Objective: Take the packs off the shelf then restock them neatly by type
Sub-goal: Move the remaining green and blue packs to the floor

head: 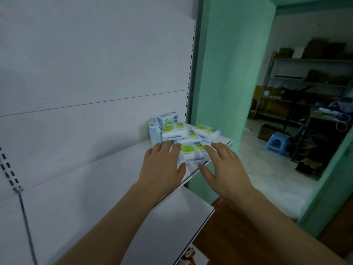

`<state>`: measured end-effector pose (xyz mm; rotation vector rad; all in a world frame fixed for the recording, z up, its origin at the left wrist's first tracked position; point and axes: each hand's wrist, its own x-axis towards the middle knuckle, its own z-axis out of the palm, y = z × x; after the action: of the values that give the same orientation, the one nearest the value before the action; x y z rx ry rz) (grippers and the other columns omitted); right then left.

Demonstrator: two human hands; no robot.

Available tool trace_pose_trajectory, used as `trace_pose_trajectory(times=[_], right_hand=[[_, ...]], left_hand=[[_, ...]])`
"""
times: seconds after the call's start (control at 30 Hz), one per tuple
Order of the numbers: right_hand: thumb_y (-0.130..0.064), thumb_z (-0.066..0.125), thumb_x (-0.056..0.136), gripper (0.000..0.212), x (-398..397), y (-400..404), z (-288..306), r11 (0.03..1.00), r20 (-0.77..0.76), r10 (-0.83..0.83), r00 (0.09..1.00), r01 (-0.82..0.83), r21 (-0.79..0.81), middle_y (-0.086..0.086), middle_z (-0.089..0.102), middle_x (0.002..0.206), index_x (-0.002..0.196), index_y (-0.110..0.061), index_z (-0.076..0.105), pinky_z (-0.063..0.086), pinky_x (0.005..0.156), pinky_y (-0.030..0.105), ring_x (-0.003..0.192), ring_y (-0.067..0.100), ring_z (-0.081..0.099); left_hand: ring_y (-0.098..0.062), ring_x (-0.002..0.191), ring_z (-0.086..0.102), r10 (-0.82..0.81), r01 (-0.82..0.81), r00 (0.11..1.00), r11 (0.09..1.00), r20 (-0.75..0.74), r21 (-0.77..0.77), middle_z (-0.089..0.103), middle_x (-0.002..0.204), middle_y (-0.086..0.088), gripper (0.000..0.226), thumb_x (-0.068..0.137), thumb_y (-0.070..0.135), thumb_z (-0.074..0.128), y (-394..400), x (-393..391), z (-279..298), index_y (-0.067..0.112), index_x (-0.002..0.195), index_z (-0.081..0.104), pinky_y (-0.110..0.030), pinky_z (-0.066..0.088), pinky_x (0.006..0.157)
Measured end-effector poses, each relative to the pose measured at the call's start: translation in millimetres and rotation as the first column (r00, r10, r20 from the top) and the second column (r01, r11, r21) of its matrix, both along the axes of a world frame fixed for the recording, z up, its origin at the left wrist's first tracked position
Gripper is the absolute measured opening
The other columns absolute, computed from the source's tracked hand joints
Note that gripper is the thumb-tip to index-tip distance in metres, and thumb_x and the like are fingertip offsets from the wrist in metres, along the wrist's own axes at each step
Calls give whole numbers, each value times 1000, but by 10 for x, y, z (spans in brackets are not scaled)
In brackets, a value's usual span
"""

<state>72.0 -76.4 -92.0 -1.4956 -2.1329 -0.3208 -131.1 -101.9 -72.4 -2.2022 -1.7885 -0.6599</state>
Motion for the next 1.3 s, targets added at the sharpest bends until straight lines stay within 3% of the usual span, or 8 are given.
trace_pose_trajectory(times=[0.33, 0.6, 0.7, 0.83, 0.97, 1.07, 1.17, 1.3], right_hand=[[-58, 42, 90, 72, 135, 1487, 253, 967, -29, 242, 970, -243, -78, 14, 47, 146, 145, -12, 47, 37, 112, 47, 136, 34, 42], [-60, 58, 91, 72, -249, 2353, 400, 866, 39, 460, 887, -438, -243, 9, 34, 157, 149, -21, 39, 29, 117, 44, 144, 26, 29], [-65, 62, 83, 65, -438, 2517, 407, 842, 74, 482, 873, -438, -316, 4, 49, 137, 129, -22, 48, 41, 105, 47, 128, 25, 43], [-63, 65, 81, 50, -487, 2589, 424, 820, 121, 490, 863, -409, -400, 1, 55, 110, 107, -23, 48, 47, 86, 43, 97, 23, 51], [-58, 73, 75, 43, -352, 2559, 554, 763, 72, 576, 814, -505, -403, -5, 53, 101, 96, -29, 49, 47, 78, 36, 90, 17, 50], [-48, 79, 72, 43, -171, 2415, 577, 677, -6, 663, 749, -603, -423, -8, 53, 101, 98, -29, 51, 48, 80, 34, 90, 14, 53], [-44, 80, 72, 46, -49, 2294, 532, 663, 70, 700, 710, -610, -434, -13, 47, 105, 104, -32, 48, 45, 85, 30, 97, 14, 49], [-40, 78, 74, 72, -1, 2091, 572, 625, 106, 726, 680, -587, -515, -13, 44, 130, 137, -33, 44, 38, 101, 22, 122, 9, 43]], left_hand=[[-22, 122, 47, -3, -24, 990, 980, -139, -196, 50, 129, 2, 61, 89, 72, 43, 1049, 422, -227, 27, 131, 48, -37, 39, 100], [-18, 104, 50, 93, -88, 996, 949, 4, -303, 55, 112, 4, 50, 77, 70, 58, 1190, 425, -244, 31, 96, 33, -35, 47, 81], [-20, 103, 47, 190, -197, 980, 919, -55, -341, 57, 112, 4, 59, 66, 81, 41, 1098, 318, -205, 32, 97, 25, -35, 46, 81], [-20, 105, 41, 280, -275, 959, 881, -43, -385, 53, 111, 4, 62, 73, 73, 61, 920, 145, -176, 28, 105, 33, -37, 45, 86], [-19, 119, 38, 331, -329, 942, 880, -54, -343, 51, 132, 5, 87, 72, 74, 64, 737, -74, -190, 26, 139, 36, -39, 43, 98], [-17, 126, 34, 347, -345, 936, 883, -50, -317, 46, 140, 6, 97, 71, 74, 67, 585, -242, -208, 24, 147, 34, -37, 41, 104], [-14, 128, 32, 344, -334, 938, 864, -43, -378, 42, 140, 8, 99, 70, 72, 70, 426, -373, -180, 24, 148, 32, -33, 38, 108], [-15, 123, 38, 384, -362, 922, 816, -47, -450, 40, 136, 8, 98, 70, 73, 70, 233, -533, -127, 28, 148, 31, -34, 41, 105]])
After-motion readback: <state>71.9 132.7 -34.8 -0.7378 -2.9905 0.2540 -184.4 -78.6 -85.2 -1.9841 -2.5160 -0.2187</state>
